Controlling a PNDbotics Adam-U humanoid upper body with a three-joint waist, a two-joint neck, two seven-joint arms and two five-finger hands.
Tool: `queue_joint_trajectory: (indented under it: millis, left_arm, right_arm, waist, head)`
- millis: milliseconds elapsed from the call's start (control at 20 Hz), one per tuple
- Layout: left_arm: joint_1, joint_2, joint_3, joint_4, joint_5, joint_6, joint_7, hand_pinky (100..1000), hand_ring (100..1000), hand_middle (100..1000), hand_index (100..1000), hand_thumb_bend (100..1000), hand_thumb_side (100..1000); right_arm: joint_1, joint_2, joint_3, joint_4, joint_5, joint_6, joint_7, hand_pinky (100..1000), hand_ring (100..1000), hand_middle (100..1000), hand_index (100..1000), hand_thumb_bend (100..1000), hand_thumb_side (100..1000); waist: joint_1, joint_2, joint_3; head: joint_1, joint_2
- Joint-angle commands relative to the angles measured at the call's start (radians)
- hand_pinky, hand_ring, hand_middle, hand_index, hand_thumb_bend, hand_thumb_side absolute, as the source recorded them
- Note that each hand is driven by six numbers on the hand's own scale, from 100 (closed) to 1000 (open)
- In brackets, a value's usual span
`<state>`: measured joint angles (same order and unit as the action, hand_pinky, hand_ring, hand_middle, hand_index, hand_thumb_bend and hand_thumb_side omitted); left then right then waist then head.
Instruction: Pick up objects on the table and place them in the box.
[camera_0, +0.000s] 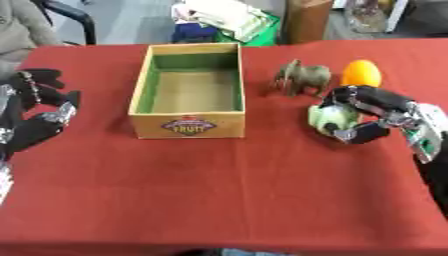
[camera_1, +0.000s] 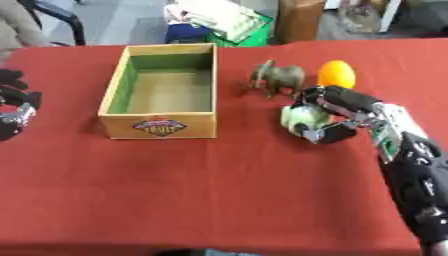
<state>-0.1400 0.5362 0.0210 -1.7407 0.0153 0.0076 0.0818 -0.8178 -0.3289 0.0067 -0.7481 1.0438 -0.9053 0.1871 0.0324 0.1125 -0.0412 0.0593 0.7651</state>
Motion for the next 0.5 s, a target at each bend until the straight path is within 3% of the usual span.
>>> queue_joint_trajectory:
  millis: [50,150,400,450,500]
  left_arm:
    - [-0.007,0.017,0.007,-0.02,0.003,0.0,0.001,604,574,575,740,335,185]
    - [-0.007,0.017,0.007,-0.02,0.003,0.0,0.001,604,574,575,740,335,185]
    - [-0.007,0.018,0.007,-0.021,0.004,0.0,0.001,604,574,575,740,334,184]
    - [-0.007,0.018,0.006,-0.021,0.005,0.0,0.001,605,574,575,740,334,184]
    - [-0.008,0.018,0.006,-0.021,0.005,0.0,0.0,605,574,575,740,334,183]
  right_arm:
    - [-0.023,-0.009,-0.003,-0.003,0.011,-0.002,-0.031,295,429,405,599,100,348]
    - [-0.034,-0.004,-0.001,-0.01,-0.001,-0.002,-0.04,243,386,354,546,100,333]
    - [-0.088,0.015,0.017,-0.052,-0.093,-0.002,-0.025,216,371,333,525,100,312]
    - [-0.1,0.02,0.022,-0.06,-0.115,-0.002,-0.014,216,371,334,525,100,370]
    - [-0.114,0.026,0.028,-0.068,-0.138,-0.002,-0.001,216,372,334,525,100,309]
  waist:
    - [0.001,-0.013,0.0]
    - [0.001,-0.014,0.0]
    - [0.0,-0.016,0.002]
    - [-0.001,-0.017,0.003]
    - [-0.002,-0.017,0.004]
  head:
    - [-0.001,-0.001]
    - [-0.001,0.0]
    - [-0.003,0.0]
    - [-0.003,0.001]
    - [-0.003,0.001]
